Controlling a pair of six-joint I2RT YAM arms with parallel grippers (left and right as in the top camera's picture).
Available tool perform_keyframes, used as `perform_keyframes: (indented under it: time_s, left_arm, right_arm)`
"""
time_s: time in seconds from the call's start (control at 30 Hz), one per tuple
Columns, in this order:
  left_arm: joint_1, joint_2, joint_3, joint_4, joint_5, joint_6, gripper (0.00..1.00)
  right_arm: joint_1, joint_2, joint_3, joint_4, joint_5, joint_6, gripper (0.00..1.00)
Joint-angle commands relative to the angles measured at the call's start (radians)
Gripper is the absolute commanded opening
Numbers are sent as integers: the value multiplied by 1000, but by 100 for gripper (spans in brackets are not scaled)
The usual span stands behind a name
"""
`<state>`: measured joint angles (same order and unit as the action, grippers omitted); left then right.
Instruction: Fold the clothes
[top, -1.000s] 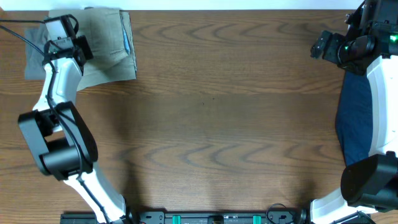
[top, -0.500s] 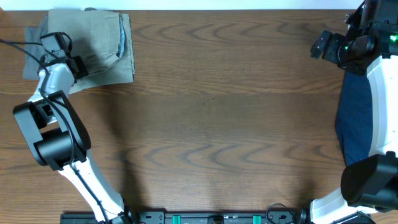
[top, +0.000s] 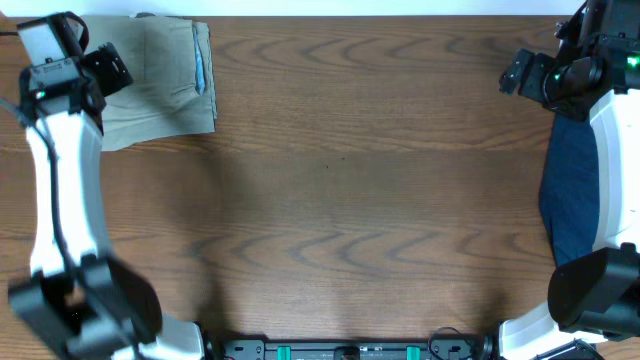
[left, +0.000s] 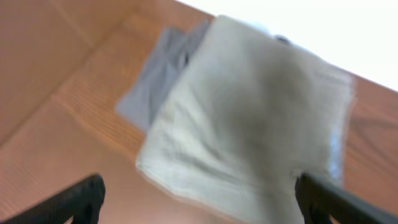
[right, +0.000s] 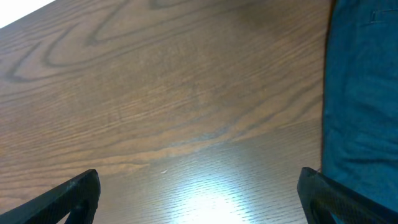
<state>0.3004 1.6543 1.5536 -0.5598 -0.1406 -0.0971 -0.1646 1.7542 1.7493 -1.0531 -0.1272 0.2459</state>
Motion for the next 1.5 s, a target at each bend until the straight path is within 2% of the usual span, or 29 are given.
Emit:
perform_keyframes:
  time_s: [0.0, 0.17, 0.27, 0.47, 0.6, 0.8, 0.9, 1.13, 1.27, 1.47]
  left_arm:
    - [-14, -95, 6, -143, 61, -110, 98]
    - [-19, -251, 5, -448, 392, -112, 98]
    - [-25, -341, 3, -607, 514, -110, 98]
    - [-74, -508, -2, -864, 526, -112, 98]
    - [-76, -589, -2, -950, 525, -111, 98]
    - [-76, -664, -2, -955, 521, -111, 98]
    - [-76, -679, -2, -969, 464, -110, 98]
    - [-112, -722, -44, -941, 469, -110, 98]
    - [-145, -845, -177, -797, 469, -64, 98]
    - [-175, -1175, -546, -419, 469, 15, 98]
  right_arm:
    - [-5, -2, 3, 0, -4, 11, 99]
    - [-5, -2, 3, 0, -4, 11, 99]
    - [-5, -2, 3, 0, -5, 11, 99]
    - [-5, -2, 3, 0, -4, 11, 99]
    - [-5, -2, 3, 0, -5, 11, 99]
    - [-5, -2, 3, 0, -4, 11, 99]
    - [-5, -2, 3, 0, -4, 11, 99]
    - [-5, -2, 3, 0, -4, 11, 99]
    - [-5, -2, 3, 0, -4, 11, 99]
    - [-5, -2, 3, 0, -4, 11, 99]
